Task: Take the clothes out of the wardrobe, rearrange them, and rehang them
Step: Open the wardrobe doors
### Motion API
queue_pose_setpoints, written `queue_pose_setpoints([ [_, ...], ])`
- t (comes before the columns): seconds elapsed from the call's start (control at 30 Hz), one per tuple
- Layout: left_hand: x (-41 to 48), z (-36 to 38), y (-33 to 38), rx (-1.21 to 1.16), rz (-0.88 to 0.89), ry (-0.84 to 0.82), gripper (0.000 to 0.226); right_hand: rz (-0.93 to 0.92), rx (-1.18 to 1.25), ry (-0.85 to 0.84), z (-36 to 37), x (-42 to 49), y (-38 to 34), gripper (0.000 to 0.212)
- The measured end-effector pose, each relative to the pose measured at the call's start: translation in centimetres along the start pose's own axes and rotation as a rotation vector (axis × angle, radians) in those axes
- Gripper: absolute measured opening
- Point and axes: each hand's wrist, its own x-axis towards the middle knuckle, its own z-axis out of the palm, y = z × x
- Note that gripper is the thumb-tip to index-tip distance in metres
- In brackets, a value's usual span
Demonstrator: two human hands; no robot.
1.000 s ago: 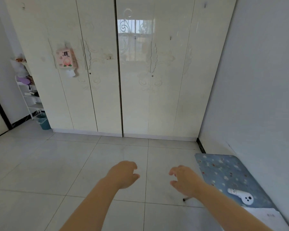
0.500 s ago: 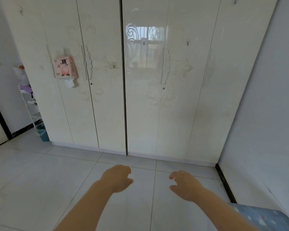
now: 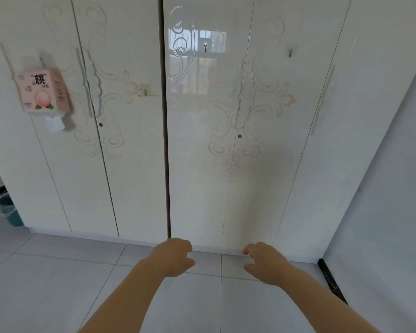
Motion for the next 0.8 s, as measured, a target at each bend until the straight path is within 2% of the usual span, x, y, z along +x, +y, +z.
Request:
queue_pose_setpoints([
  [0.17,9.2,-5.7,-3.3,0.059,0.056,0.018,0.047,0.030,0.031,0.024,-2.9,8.8,-1.6,0.042],
  [0.43,23.9,-10.3,-5.2,0.077,0.124,-0.012,0.048,0.059,0.052,0.018,-5.8,22.9,0.0,0.044],
  [0.63,35.9,-15.5,-3.9,0.123,0.148,-0.025,0.048,0.072,0.047,0.035,-10.3,34.1,3.0,0.043],
  [0.8,44.3,-20.6,-1.9,0.086,0.194,0.090,0.046,0.095,0.031,0.095,-15.9,41.8,5.2,0.043],
])
